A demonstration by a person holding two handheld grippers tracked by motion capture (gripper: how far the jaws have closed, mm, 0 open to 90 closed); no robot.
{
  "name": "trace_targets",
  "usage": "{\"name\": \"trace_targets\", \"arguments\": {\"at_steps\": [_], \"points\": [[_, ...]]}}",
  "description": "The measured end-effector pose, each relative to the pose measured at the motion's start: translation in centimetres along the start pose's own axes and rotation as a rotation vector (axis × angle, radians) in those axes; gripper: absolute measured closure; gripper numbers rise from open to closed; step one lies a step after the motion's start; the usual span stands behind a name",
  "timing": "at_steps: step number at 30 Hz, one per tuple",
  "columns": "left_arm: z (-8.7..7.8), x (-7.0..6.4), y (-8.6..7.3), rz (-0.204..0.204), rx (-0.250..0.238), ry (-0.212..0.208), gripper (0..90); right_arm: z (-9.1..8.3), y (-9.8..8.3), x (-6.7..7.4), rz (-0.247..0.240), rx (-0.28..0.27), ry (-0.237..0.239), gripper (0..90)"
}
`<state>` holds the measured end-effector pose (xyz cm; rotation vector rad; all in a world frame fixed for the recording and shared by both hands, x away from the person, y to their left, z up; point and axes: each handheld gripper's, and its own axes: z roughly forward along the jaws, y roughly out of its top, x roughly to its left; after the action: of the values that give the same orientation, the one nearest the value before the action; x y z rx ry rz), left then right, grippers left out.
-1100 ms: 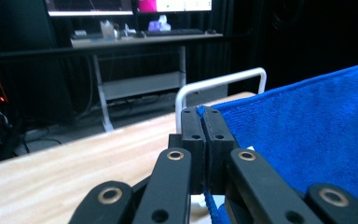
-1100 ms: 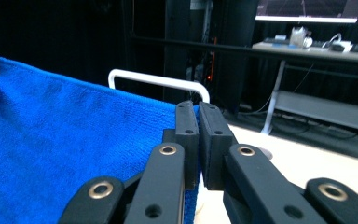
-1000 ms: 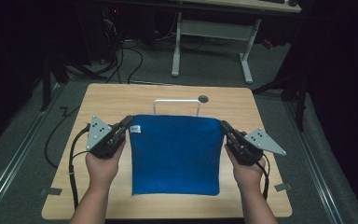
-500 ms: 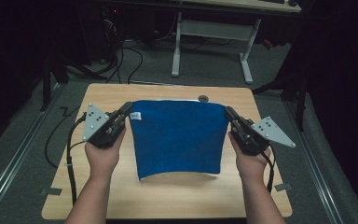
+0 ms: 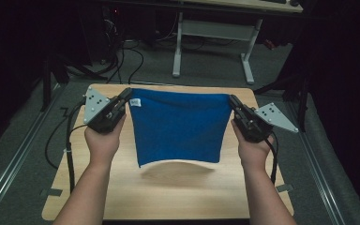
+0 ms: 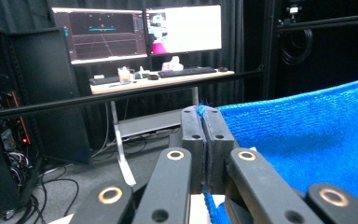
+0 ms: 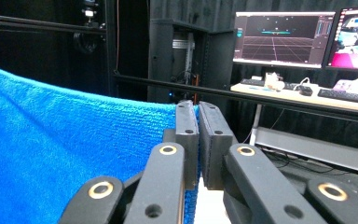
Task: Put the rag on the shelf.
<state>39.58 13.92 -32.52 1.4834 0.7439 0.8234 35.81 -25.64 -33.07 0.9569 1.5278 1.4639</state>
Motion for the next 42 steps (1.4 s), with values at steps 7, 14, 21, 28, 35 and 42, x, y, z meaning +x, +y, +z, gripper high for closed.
{"name": "trace_targets", "arguments": {"at_steps": [7,14,21,28,35,42], "points": [[1.7,0.9,0.7,0.015,0.009,0.029,89.2,1.5,0.5,0.0,-0.017,0.0,-0.014,87.5],[4.0,2.0,1.6,0.063,0.021,0.067,89.1,3.5,1.3,-0.6,-0.028,0.006,-0.032,87.6],[5.6,2.7,1.8,0.069,0.018,0.09,89.2,5.2,1.6,-1.4,-0.024,0.013,-0.036,87.6],[7.9,3.4,2.1,0.083,0.04,0.105,89.1,7.1,2.6,-2.4,-0.043,0.022,-0.061,87.6],[9.6,3.8,2.4,0.116,0.069,0.121,89.2,9.1,2.7,-3.3,-0.066,0.058,-0.089,87.6],[10.8,4.5,2.0,0.103,0.108,0.132,89.1,10.8,2.2,-3.7,-0.071,0.089,-0.097,87.6]]}}
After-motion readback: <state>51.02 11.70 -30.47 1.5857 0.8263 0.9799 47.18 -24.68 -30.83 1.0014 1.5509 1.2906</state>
